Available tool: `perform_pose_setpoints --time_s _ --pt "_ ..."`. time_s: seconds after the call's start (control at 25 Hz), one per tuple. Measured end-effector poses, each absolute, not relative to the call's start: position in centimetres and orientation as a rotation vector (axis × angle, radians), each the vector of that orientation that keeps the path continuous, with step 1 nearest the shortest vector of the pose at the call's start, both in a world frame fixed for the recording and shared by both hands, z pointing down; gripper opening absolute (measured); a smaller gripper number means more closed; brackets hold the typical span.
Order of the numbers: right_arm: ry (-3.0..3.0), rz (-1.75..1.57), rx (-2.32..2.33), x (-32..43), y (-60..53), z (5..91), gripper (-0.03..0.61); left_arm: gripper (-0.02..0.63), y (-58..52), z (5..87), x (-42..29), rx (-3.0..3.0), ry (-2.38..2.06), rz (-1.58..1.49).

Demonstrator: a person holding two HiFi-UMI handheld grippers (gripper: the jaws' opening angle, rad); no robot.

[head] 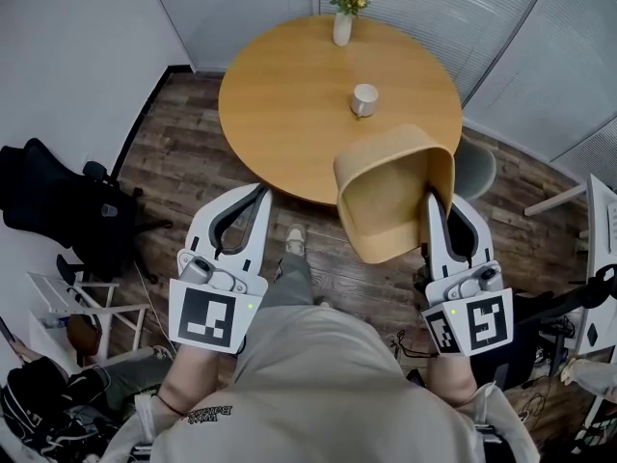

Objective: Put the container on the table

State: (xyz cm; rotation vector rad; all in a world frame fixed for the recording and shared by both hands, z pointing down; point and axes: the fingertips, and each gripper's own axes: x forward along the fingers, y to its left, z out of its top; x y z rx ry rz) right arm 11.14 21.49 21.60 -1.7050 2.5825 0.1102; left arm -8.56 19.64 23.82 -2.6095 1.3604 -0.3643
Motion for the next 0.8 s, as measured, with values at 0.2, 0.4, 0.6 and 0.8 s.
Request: perform_pose_setpoints --time_s 0.2,0.4,0.6,0.8 --pt "2.566 0.118 -1.746 11.7 18.1 22.1 0.031 0.021 15.8 24.1 -7.5 -2.628 1.308 -0.352" --pt "2.552 0.119 -1.778 11.9 13.8 22.6 0.031 0.021 11.2 24.7 -7.1 -2.645 1.273 -0.355" --pt "2.546 0.100 -1.811 11.8 8.9 22.7 0.031 0.021 6.0 24.6 -6.8 -2.664 1.234 -0.373" --pt "2.550 0.081 -1.829 10.8 3.3 23.1 0.031 0.021 0.1 24.6 -7.2 -2.674 1.205 -0.391"
